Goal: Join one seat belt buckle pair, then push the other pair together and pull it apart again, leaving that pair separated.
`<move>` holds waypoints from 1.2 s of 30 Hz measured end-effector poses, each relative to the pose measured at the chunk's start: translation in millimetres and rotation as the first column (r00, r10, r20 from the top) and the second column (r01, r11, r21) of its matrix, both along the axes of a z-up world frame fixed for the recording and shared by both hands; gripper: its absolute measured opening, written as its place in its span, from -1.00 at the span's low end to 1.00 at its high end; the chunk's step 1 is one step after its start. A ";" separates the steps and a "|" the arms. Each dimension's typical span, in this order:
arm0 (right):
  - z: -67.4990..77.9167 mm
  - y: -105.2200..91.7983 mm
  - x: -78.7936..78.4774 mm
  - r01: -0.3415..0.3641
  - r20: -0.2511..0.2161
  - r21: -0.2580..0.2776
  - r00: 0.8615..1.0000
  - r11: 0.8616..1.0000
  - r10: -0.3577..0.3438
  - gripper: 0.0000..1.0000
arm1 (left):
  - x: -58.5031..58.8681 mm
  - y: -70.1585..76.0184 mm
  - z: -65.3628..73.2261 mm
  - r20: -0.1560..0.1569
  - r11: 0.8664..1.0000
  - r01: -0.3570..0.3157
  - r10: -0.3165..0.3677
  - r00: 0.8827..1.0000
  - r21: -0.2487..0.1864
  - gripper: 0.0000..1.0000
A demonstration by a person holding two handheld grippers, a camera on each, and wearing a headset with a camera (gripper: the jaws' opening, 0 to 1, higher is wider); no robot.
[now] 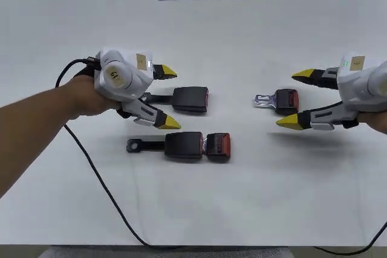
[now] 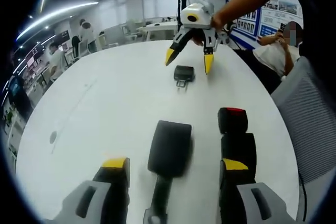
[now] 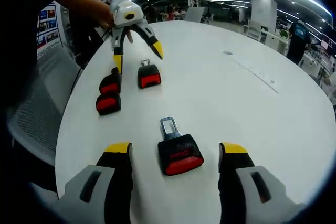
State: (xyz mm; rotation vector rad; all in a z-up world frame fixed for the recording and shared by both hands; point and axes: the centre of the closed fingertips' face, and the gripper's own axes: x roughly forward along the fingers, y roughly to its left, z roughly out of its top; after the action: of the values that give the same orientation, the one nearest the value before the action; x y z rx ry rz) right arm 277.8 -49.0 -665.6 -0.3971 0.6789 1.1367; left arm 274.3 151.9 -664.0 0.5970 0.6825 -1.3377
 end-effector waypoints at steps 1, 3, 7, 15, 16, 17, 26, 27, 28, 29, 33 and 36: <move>-0.9 -0.7 -0.2 -0.004 -0.006 -0.001 1.000 1.000 0.004 0.31 | 1.3 -1.0 -2.2 -0.003 1.000 -0.001 0.001 1.000 -0.002 0.44; -5.0 -2.3 -0.4 -0.004 -0.022 -0.009 1.000 1.000 0.004 0.31 | 2.1 -2.8 -5.9 -0.006 1.000 0.005 -0.005 1.000 0.002 0.44; -11.7 -4.8 -0.8 -0.022 -0.044 -0.014 0.999 1.000 0.021 0.24 | 2.0 -6.6 -13.2 -0.019 1.000 0.016 -0.016 1.000 0.005 0.42; -21.7 -9.0 -3.0 -0.071 -0.059 -0.040 0.996 0.997 0.069 -0.01 | 3.0 -5.2 -24.6 -0.040 0.999 0.029 -0.028 0.999 0.021 0.18; -22.4 -8.8 -2.5 -0.077 -0.054 -0.044 0.996 0.996 0.074 -0.06 | 5.6 -7.1 -23.8 -0.009 0.999 0.046 -0.046 0.999 0.016 0.15; -23.3 -8.3 -2.4 -0.090 -0.048 -0.053 0.995 0.995 0.087 -0.11 | 3.9 -7.0 -24.5 -0.024 0.999 0.037 -0.037 0.999 0.017 0.11; -25.8 -4.5 -2.4 -0.125 -0.030 -0.062 0.992 0.990 0.123 -0.31 | 9.1 -13.5 -32.0 -0.009 0.999 0.036 -0.036 0.999 0.009 -0.27; -25.8 -4.9 -1.2 -0.125 -0.031 -0.064 0.992 0.990 0.123 -0.32 | 6.9 -14.6 -32.9 -0.017 0.999 0.045 -0.045 0.999 0.003 -0.29; -25.6 -4.9 -1.6 -0.128 -0.032 -0.069 0.991 0.989 0.126 -0.32 | 8.1 -14.1 -33.4 -0.015 1.000 0.028 -0.028 0.999 0.004 -0.29; -25.4 -4.9 -1.9 -0.132 -0.032 -0.073 0.991 0.989 0.130 -0.32 | 6.1 -14.3 -34.1 -0.013 0.999 0.038 -0.038 0.999 0.001 -0.29; -25.3 -4.9 -2.8 -0.133 -0.037 -0.080 0.991 0.988 0.130 -0.33 | 3.2 -16.2 -33.8 -0.013 1.000 0.031 -0.031 0.999 0.005 -0.30; -25.4 -5.2 -3.5 -0.142 -0.032 -0.084 0.990 0.986 0.140 -0.34 | 1.2 -17.2 -33.0 -0.012 0.999 0.041 -0.041 0.999 0.014 -0.31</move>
State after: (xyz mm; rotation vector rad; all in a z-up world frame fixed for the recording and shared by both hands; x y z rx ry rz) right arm 274.4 -54.2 -691.0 -0.5108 0.7335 1.2508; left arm 275.6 134.7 -697.0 0.6177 0.6928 -1.3761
